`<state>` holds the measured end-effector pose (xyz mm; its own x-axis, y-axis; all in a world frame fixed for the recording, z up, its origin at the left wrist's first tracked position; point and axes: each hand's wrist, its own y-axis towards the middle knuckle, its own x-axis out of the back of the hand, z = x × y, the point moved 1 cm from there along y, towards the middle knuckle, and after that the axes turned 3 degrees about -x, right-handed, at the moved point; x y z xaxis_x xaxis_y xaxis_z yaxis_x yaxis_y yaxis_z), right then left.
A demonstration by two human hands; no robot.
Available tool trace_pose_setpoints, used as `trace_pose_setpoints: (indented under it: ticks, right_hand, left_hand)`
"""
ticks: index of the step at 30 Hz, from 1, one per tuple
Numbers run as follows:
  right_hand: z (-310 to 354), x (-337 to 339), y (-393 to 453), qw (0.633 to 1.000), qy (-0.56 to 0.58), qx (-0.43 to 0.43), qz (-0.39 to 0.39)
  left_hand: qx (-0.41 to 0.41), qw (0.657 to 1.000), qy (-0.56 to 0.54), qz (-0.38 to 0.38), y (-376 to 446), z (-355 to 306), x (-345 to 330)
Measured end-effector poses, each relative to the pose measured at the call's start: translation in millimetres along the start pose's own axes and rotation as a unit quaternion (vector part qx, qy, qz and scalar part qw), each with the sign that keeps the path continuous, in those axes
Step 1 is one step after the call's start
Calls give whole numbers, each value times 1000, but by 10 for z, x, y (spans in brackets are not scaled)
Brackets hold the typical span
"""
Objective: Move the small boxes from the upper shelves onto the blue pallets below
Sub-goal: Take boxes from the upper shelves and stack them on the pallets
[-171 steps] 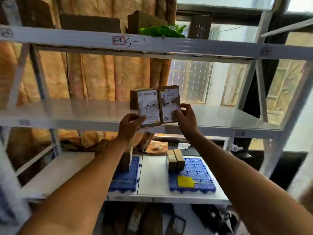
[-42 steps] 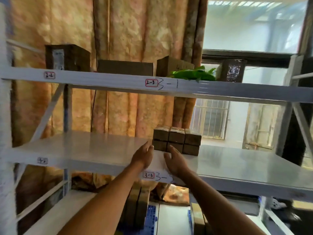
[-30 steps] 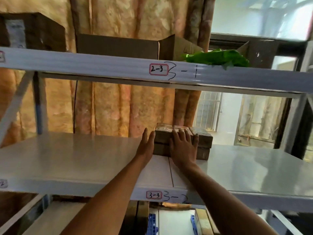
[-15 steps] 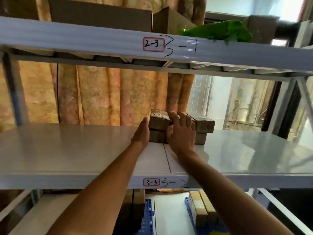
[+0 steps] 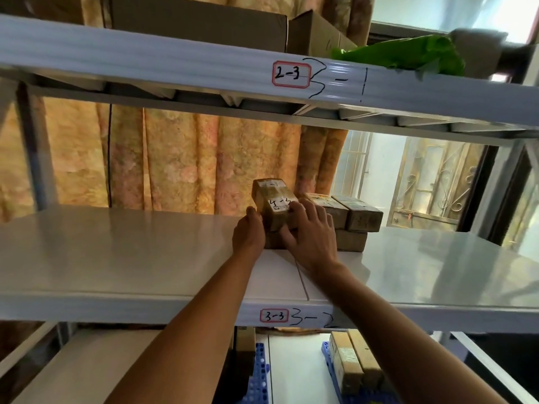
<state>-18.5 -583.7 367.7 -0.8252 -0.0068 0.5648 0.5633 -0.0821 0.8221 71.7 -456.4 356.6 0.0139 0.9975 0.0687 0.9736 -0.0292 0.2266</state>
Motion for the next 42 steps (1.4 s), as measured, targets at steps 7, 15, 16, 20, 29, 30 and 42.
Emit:
trace_pose_setpoints:
  ticks: [7, 15, 16, 20, 29, 30, 42]
  right_hand:
    - [-15, 90, -55, 976, 216, -24, -28]
    - [-18, 100, -126, 870, 457, -153, 104]
    - [-27, 108, -122, 872, 449, -151, 121]
    - [-27, 111, -123, 888, 394, -146, 185]
    - [-33, 101, -156, 828, 477, -179, 233]
    - [-31, 108, -162, 814, 497, -187, 234]
    - [-65, 131, -195, 748, 579, -248, 209]
  left_hand:
    - [11, 994, -104, 35, -10, -9, 8]
    - [-6, 971, -223, 90, -86, -90, 36]
    - [0, 970, -231, 80, -90, -88, 47]
    - [30, 964, -261, 48, -83, -73, 80]
    - [63, 951, -292, 85, -111, -71, 61]
    - [54, 953, -285, 89, -133, -81, 55]
    - [21, 978, -189, 84, -121, -19, 72]
